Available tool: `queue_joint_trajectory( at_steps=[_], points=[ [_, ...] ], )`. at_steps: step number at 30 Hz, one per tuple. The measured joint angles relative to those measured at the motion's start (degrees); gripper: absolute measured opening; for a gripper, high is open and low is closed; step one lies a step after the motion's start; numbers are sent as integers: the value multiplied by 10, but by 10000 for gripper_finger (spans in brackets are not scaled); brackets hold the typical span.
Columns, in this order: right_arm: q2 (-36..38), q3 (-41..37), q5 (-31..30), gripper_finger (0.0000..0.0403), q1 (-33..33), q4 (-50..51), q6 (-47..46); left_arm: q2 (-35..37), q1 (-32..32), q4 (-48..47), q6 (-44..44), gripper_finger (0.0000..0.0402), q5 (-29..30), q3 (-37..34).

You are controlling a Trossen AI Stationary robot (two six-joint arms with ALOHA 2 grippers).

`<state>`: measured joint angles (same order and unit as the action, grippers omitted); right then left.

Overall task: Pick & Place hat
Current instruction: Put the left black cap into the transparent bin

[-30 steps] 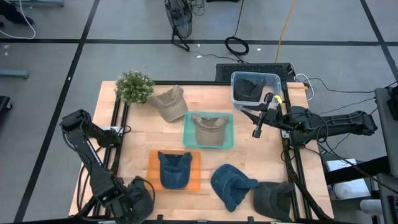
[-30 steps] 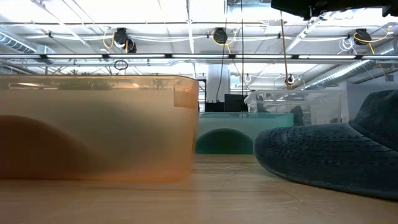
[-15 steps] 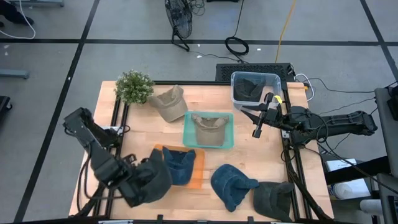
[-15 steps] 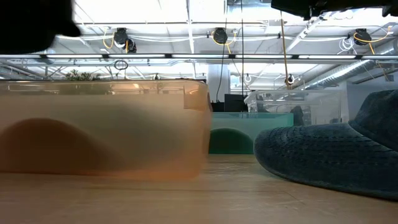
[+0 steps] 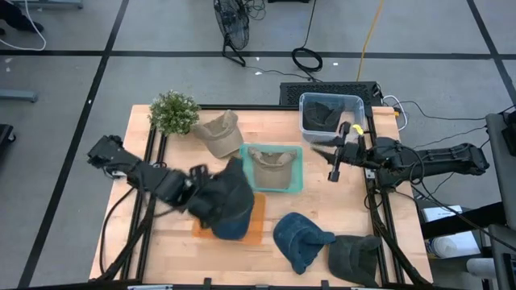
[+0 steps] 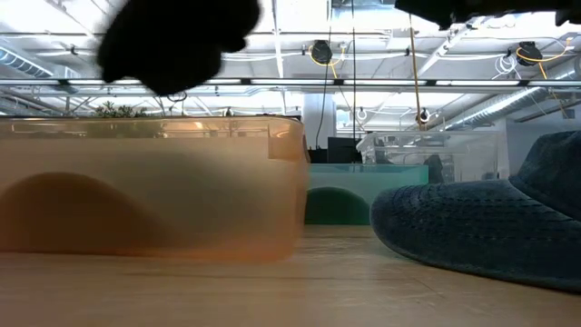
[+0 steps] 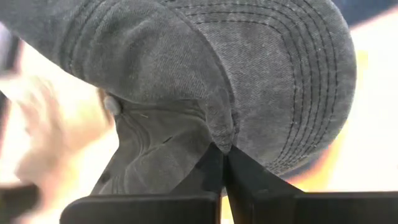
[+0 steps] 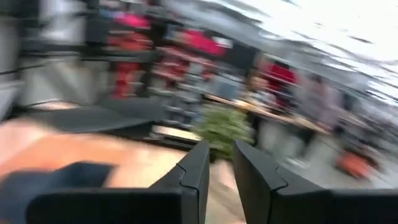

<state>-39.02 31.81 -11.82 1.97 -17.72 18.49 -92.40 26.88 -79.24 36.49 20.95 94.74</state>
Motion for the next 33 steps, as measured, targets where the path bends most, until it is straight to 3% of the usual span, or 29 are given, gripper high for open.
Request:
queue_joint_trajectory(
  at_steps=[3, 8, 12, 22, 33],
  points=[
    [-31, 0, 83, 59, 10, -20, 18, 0, -41, 56, -109, 5, 21, -13],
    [-116, 12, 87, 63, 20, -54, 37, -1, -111, 169, -267, 8, 17, -47],
    [-183, 53, 87, 80, 20, -53, 37, -4, -161, 260, -362, 4, -18, -75],
    [-303, 169, 80, 139, 20, -1, 0, -3, -215, 390, -504, 6, -14, -134],
    [-434, 304, -7, 142, 19, 165, 23, -3, -218, 447, -576, 15, -16, -182]
  ],
)
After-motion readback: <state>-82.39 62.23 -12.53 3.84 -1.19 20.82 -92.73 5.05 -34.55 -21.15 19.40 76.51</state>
